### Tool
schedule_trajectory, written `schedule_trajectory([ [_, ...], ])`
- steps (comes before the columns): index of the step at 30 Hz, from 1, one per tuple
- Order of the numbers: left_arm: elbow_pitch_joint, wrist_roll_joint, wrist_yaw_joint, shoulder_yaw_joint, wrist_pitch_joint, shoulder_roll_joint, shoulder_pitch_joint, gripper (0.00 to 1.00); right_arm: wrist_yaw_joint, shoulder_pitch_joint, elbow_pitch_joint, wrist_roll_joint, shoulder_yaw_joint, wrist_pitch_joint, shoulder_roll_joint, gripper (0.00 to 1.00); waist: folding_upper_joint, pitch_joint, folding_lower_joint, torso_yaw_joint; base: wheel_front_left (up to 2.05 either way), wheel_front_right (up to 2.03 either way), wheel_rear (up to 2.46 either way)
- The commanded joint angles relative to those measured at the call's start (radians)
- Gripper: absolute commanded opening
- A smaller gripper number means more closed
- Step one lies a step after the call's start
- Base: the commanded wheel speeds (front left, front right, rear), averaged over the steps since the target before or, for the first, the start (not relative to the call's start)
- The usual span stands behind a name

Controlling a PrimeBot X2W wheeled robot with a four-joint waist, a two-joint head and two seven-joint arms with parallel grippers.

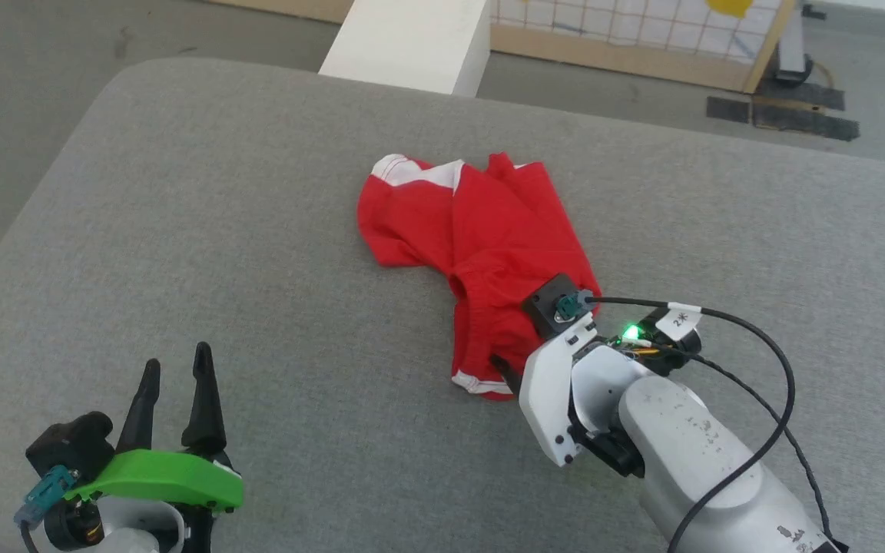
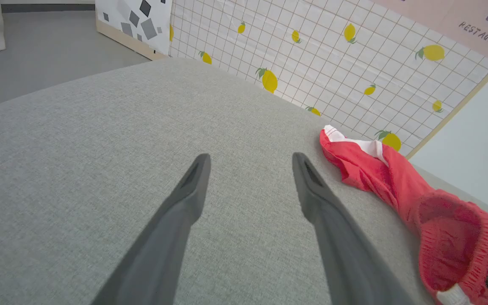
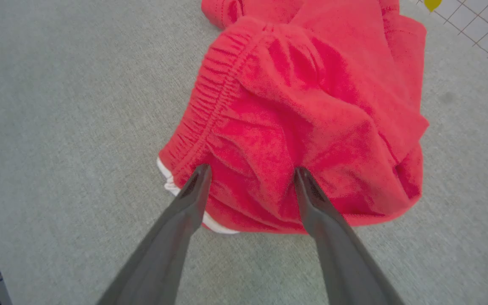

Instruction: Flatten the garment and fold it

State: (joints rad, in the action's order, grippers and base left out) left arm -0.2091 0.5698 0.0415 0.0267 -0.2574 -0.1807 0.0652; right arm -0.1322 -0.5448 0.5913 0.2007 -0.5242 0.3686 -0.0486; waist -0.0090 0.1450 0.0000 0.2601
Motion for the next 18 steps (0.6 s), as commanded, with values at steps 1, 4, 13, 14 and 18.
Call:
schedule_trajectory([
  [1,-0.009,-0.019,0.011,-0.008,-0.004,0.006,0.019,1.0,0.002,-0.014,0.019,-0.011,-0.003,-0.004,-0.002,1.0,0.009,0.023,0.0,0.022,0.0,0.0,0.0],
  [4,-0.02,-0.034,0.024,-0.025,-0.004,0.02,0.025,1.0,0.002,-0.018,0.046,-0.008,-0.012,-0.013,-0.002,0.33,0.009,0.027,0.0,0.024,0.0,0.0,0.0],
  [13,-0.027,-0.074,0.046,-0.066,-0.004,0.042,0.026,1.0,0.002,0.023,0.013,0.086,0.038,-0.156,-0.002,0.0,0.009,0.001,0.0,-0.021,0.0,0.0,0.0],
  [14,-0.027,-0.077,0.048,-0.07,-0.004,0.044,0.024,1.0,0.002,0.04,-0.003,0.099,0.06,-0.177,-0.002,0.0,0.009,-0.005,0.0,-0.029,0.0,0.0,0.0],
  [18,-0.027,-0.089,0.053,-0.082,-0.004,0.049,0.009,1.0,0.002,0.173,-0.092,0.084,0.247,-0.196,-0.002,0.0,0.009,-0.031,0.0,-0.066,0.0,0.0,0.0],
])
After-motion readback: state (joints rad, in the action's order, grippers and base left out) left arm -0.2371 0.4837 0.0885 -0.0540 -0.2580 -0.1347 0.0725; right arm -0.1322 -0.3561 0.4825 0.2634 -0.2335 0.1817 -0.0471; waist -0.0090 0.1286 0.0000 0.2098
